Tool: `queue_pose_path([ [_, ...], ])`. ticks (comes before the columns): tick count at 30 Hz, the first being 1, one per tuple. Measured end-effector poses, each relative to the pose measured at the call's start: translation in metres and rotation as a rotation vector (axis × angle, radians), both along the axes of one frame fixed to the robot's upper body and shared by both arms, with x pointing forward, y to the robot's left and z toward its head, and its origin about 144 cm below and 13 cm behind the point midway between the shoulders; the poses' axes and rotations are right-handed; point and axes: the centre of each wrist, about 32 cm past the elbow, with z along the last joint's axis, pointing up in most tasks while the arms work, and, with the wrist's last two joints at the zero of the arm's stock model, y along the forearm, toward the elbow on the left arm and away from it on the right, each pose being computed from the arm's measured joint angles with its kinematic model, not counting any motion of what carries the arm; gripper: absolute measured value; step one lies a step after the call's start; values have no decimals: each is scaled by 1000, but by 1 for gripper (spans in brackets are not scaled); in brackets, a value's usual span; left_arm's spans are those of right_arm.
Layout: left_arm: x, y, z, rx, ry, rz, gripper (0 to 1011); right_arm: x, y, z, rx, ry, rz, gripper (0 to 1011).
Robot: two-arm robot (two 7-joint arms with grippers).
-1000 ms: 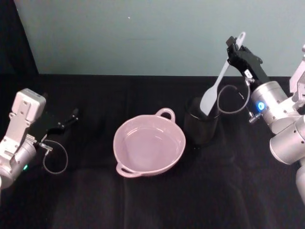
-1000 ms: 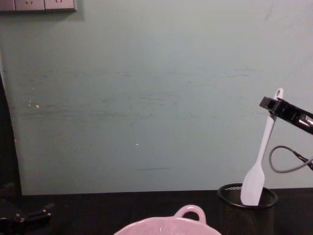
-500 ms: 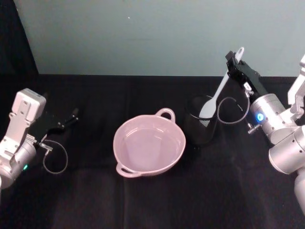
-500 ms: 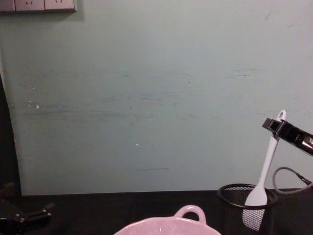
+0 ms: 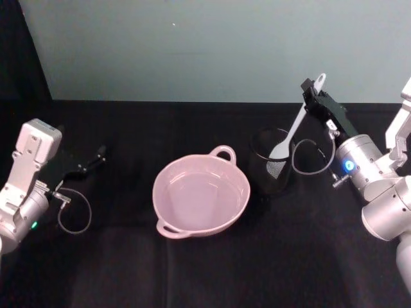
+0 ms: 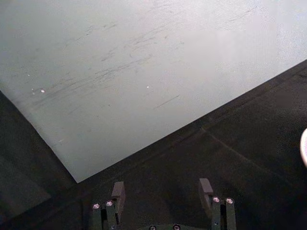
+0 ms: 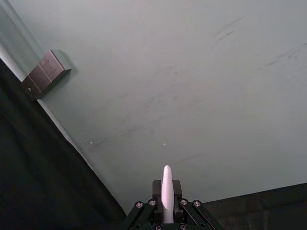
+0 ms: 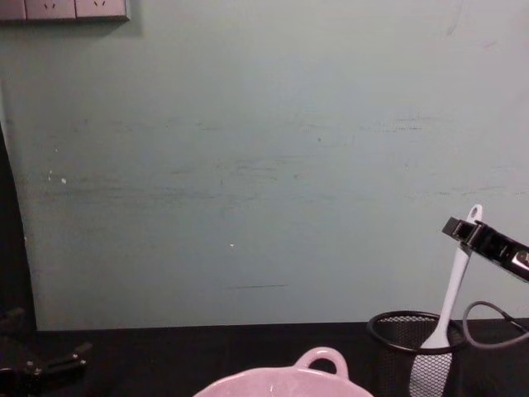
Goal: Use the one hand to pick up the spoon and stir the clear water in the bowl.
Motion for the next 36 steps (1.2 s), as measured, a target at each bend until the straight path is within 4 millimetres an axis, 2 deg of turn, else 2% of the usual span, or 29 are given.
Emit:
queue_pose_path([
  [36, 0, 0, 0, 0, 0, 0, 1011, -4, 3, -10, -32, 3, 38, 116],
])
